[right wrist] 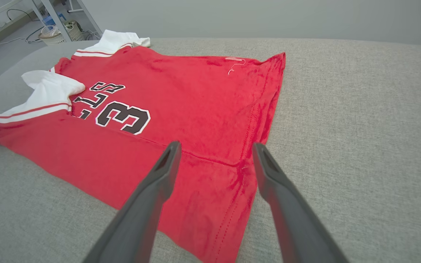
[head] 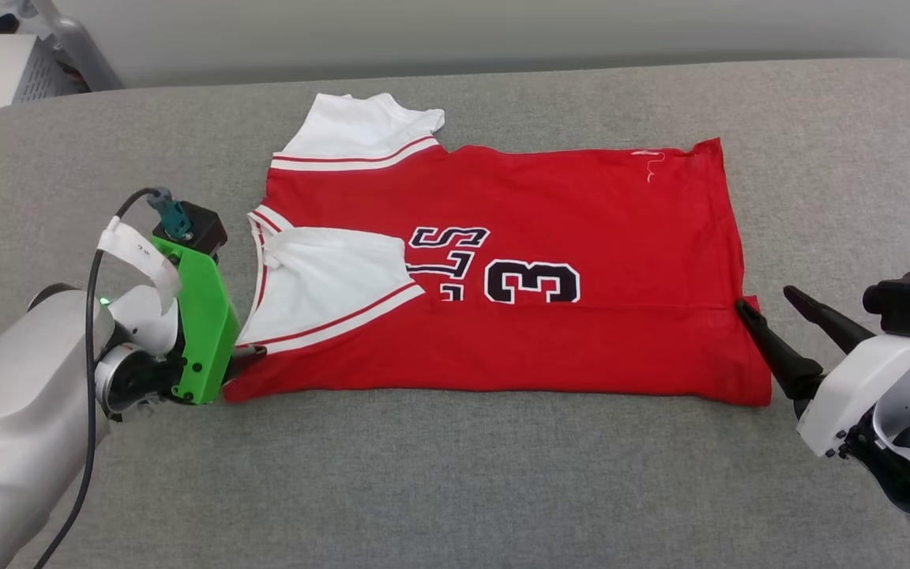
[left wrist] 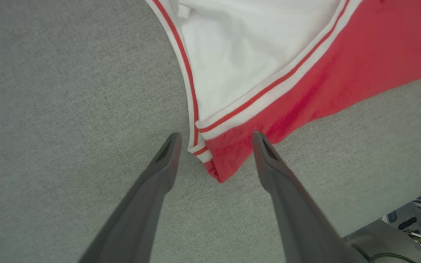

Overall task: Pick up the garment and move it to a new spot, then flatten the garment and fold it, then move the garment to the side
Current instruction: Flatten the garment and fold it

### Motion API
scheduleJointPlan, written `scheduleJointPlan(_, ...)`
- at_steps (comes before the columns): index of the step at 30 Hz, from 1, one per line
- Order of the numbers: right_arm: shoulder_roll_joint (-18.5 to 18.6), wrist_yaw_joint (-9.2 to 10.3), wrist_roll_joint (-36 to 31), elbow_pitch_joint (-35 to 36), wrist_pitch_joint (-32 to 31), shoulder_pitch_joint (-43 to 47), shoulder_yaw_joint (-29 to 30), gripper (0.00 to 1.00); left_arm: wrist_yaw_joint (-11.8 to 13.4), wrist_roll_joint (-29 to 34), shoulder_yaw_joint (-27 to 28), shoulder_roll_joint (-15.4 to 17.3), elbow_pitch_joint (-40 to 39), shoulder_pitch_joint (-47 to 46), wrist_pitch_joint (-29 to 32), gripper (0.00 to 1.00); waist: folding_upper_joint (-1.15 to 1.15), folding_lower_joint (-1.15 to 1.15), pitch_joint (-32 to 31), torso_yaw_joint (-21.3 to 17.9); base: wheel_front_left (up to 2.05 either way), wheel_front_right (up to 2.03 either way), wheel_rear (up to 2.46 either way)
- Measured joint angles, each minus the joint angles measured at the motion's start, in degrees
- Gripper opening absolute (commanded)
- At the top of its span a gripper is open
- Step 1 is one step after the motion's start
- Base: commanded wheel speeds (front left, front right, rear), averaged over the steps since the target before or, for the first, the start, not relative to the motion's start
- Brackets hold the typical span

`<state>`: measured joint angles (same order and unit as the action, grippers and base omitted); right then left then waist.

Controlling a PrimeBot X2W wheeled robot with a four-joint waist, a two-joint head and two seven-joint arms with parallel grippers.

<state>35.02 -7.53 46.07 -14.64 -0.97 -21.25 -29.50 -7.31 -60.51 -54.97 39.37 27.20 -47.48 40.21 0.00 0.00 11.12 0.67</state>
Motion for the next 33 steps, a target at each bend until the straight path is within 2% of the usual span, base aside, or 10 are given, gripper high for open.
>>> scheduleJointPlan(18,-0.70,0.00,-0.53,1.22,-0.44,-1.74,-1.87,1.00,-0.29,0.18,-3.13,0.26,7.04,1.97,-1.46,1.00,0.00,0.00,4.41,-3.54,0.00,0.00,0.00)
scheduleJointPlan(19,-0.48,0.00,-0.54,1.42,-0.44,-2.01,-1.86,1.00,-0.36,0.00,-3.19,0.23,7.30,1.97,-1.70,0.96,0.00,0.00,4.37,-3.61,0.00,0.00,0.00)
scheduleJointPlan(20,-0.16,0.00,-0.54,1.57,-0.45,-2.40,-1.86,1.00,-0.46,-0.01,-3.41,0.09,7.55,1.97,-2.25,0.37,0.00,0.00,4.26,-3.64,0.00,0.00,0.00)
scheduleJointPlan(21,0.24,0.00,-0.54,1.93,-0.48,-2.80,-1.83,1.00,-0.46,-0.01,-3.70,-0.03,7.75,1.97,-2.99,0.00,0.00,0.00,4.10,-3.62,0.00,0.00,0.00)
scheduleJointPlan(27,4.22,0.00,-1.37,4.42,-4.44,-5.74,-2.60,1.00,-0.44,-0.47,-4.75,-0.26,7.08,1.85,-6.50,0.00,0.00,0.00,2.82,-3.21,0.00,0.00,0.00)
scheduleJointPlan(33,8.95,0.00,-0.44,7.72,-15.58,-9.85,-5.80,1.00,-0.44,-0.48,-6.11,0.48,4.25,1.87,-11.44,0.00,0.00,0.01,1.31,-2.45,0.00,0.00,0.00)
